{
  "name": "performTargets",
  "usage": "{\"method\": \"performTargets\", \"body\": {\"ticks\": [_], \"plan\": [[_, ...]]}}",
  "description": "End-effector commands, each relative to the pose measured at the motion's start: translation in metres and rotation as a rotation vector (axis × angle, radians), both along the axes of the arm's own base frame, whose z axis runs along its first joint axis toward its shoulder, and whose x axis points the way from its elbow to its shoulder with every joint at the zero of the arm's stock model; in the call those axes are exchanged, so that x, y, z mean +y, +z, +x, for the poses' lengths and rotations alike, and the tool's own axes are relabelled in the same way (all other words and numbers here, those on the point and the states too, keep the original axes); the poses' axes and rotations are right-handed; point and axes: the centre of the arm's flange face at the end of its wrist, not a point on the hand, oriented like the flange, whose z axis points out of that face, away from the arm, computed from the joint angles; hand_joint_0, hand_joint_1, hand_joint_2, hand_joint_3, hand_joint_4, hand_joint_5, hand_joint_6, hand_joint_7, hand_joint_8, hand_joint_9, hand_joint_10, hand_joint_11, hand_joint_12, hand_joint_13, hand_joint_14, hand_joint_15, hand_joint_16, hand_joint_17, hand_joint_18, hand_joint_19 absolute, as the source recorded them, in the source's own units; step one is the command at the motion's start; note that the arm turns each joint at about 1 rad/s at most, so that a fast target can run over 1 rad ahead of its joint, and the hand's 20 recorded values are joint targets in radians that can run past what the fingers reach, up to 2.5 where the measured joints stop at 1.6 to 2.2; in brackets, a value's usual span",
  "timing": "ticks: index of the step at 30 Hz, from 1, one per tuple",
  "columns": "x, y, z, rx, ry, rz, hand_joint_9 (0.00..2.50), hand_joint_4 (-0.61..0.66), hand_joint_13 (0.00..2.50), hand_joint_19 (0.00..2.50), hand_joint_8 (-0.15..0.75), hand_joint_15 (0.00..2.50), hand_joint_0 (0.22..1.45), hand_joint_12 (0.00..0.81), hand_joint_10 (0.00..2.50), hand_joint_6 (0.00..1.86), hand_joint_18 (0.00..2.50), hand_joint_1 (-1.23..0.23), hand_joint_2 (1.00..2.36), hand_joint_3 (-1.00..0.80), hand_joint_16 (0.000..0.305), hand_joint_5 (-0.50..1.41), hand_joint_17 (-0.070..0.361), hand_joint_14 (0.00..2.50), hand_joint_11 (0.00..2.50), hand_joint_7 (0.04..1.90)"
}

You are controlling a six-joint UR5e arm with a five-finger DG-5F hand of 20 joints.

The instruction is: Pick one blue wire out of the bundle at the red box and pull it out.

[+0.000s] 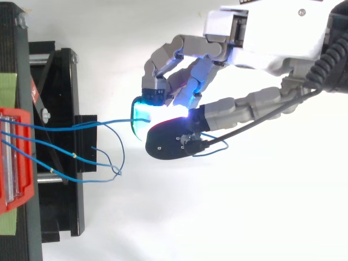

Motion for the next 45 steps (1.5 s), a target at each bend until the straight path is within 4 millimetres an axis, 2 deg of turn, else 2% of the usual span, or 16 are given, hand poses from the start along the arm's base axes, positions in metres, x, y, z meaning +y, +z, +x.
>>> {"method": "performTargets", "body": {"ticks": [1, 45], "plan": [[0.0001, -0.0002, -0.0001, 0.0, 0.0, 0.0, 1.14, 0.18, 0.63, 0.45, 0.283, 0.39, 0.6, 0.424, 0.02, 0.87, 0.48, -0.73, 1.01, 0.08, 0.072, -0.09, 0.162, 0.02, 0.67, 0.92], [0.0001, -0.0001, 0.0001, -0.001, 0.0, 0.0, 1.13, 0.18, 0.62, 0.44, 0.287, 0.38, 0.59, 0.426, 0.02, 0.88, 0.47, -0.72, 1.01, 0.06, 0.073, -0.09, 0.164, 0.02, 0.66, 0.91]]}}
